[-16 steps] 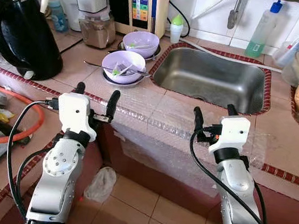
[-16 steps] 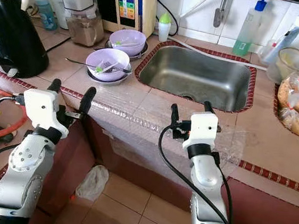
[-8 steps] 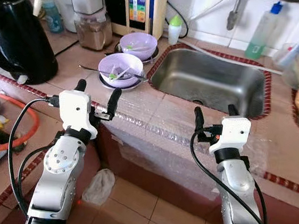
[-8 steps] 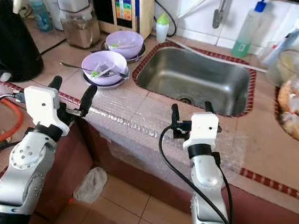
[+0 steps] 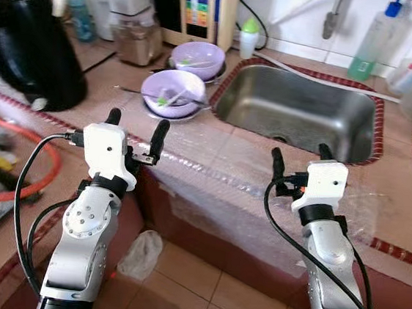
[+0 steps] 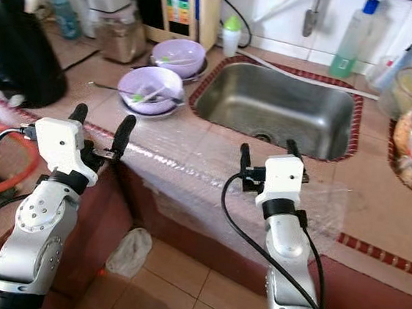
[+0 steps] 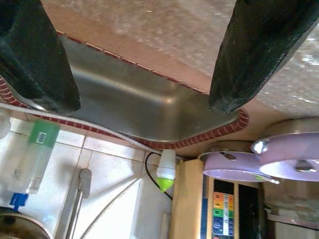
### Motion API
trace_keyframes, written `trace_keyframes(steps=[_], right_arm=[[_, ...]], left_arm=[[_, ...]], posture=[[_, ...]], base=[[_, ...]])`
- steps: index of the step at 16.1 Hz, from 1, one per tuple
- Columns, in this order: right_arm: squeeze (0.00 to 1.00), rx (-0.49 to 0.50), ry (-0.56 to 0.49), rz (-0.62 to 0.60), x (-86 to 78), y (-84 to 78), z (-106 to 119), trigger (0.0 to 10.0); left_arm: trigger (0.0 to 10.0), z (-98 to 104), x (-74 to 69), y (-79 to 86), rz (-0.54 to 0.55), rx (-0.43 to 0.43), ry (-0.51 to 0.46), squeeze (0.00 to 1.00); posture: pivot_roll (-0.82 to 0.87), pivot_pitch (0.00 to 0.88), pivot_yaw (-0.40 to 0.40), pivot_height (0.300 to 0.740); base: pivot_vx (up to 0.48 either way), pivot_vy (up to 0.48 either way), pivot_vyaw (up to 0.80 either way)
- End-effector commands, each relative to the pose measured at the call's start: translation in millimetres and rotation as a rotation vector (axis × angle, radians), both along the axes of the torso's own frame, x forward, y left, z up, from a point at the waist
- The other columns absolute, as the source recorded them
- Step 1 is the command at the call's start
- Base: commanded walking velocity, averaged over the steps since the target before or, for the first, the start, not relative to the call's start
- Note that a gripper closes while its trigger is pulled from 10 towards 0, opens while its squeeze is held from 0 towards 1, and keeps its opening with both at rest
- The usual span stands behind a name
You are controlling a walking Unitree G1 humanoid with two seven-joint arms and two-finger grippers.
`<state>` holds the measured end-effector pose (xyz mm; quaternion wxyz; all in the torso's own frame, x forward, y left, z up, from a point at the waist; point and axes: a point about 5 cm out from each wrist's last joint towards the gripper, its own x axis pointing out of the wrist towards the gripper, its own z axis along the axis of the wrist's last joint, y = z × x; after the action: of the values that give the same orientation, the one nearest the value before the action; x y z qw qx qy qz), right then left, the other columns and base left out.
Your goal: Kitchen organization
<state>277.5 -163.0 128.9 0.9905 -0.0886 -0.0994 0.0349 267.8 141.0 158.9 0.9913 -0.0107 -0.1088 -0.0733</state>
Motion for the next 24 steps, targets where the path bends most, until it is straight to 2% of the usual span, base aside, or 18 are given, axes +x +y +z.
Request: trace_keyframes(steps=[1, 6, 12, 21, 24], right_arm=[[0.0, 0.009, -0.005, 0.009, 1.4, 1.7, 1, 10.0], [0.0, 0.009, -0.005, 0.01, 2.1, 2.7, 1, 10.0], [0.0, 0.001, -0.006, -0.006, 1.7, -0.3, 0, 10.0], [0.0, 0.001, -0.006, 0.008, 1.6, 2.6, 0, 10.0], [0.0, 0.003, -0.001, 0.015, 0.4, 5.1, -2, 10.0]], left_arm=[[10.0, -1, 0.1, 3.0, 0.01, 0.005, 0.002, 0.0], [10.0, -2, -0.2, 0.8, 0.001, 0.008, 0.008, 0.0], [10.0, -5, -0.7, -5.2, -0.033, 0.022, 0.02, 0.0], [10.0, -6, -2.7, -12.1, -0.067, 0.034, 0.011, 0.0], [10.0, -7, -4.2, -11.7, -0.067, 0.024, 0.012, 0.0]], posture=[[0.0, 0.0, 0.05, 0.74], [-0.01, 0.0, 0.05, 0.74], [-0.01, 0.0, 0.053, 0.74], [-0.01, 0.0, 0.051, 0.74], [-0.01, 0.0, 0.048, 0.74]], base=[[0.255, 0.371, 0.0], [0.273, 0.327, 0.0], [0.094, 0.0, 0.0], [0.352, 0.0, 0.0], [0.0, 0.0, 0.0]])
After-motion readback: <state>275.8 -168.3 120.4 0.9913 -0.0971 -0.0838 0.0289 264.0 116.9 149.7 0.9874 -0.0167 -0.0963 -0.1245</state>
